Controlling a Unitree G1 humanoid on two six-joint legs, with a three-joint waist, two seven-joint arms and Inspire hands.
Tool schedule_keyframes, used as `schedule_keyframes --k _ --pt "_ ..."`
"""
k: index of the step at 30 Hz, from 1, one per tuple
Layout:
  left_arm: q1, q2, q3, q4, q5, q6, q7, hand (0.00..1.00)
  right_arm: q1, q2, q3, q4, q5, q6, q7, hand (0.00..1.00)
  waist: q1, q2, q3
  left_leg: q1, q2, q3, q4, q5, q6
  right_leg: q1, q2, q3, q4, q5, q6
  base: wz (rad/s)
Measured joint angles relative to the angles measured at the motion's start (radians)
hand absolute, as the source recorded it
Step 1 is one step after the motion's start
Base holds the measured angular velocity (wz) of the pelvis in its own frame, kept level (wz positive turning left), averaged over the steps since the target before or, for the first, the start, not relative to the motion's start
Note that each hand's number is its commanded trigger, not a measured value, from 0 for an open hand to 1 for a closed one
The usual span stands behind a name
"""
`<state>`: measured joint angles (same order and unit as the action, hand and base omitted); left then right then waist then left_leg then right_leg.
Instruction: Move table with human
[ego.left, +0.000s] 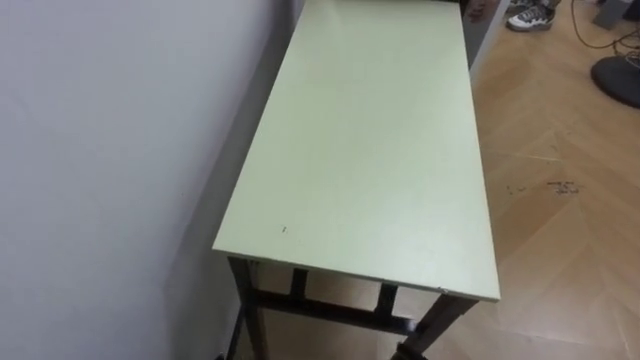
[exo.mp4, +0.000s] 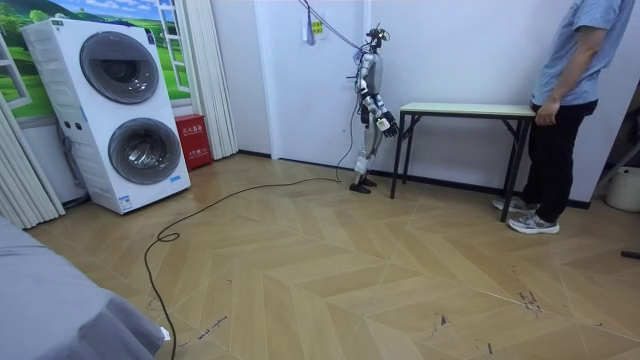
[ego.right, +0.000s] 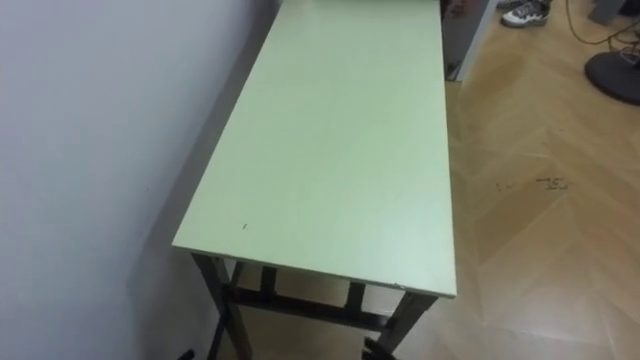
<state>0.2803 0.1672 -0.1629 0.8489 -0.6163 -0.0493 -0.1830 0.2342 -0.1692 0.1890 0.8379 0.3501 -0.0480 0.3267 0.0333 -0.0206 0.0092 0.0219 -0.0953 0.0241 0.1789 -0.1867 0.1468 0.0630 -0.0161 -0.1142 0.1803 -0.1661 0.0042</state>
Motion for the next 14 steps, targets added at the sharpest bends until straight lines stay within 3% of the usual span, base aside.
schedule_keyframes --k 5,10,11,14 --pt "0.016 -0.001 0.032 0.091 0.0 -0.005 0.033 0.0 -0.01 0.001 -0.031 0.139 -0.051 -0.008 -0.059 0.0 0.0 -0.002 0.0018 -0.004 0.0 -0.001 0.0 0.0 0.0 0.001 0.001 0.0 -0.011 0.001 -0.002 0.0" --pt "0.005 -0.021 0.126 0.175 0.056 -0.005 0.061 0.0 -0.02 0.025 -0.118 0.225 -0.072 -0.019 -0.102 0.0 -0.001 -0.002 -0.0035 -0.01 0.0 0.0 -0.001 0.0 0.0 -0.01 0.001 -0.001 -0.011 0.001 -0.002 0.0" --pt "0.0 -0.022 0.145 0.202 0.076 -0.005 0.07 0.0 -0.023 0.027 -0.139 0.252 -0.072 -0.027 -0.117 0.0 -0.002 0.002 -0.0087 -0.006 -0.001 0.0 -0.001 0.0 0.0 -0.004 0.001 0.0 -0.012 0.001 -0.002 0.0" --pt "0.0 -0.036 0.191 0.242 0.114 -0.003 0.099 0.0 -0.027 0.027 -0.192 0.295 -0.072 -0.032 -0.158 0.0 -0.005 0.003 -0.008 0.016 -0.001 -0.001 -0.011 0.0 0.0 0.013 0.001 0.0 -0.014 0.001 -0.002 0.0"
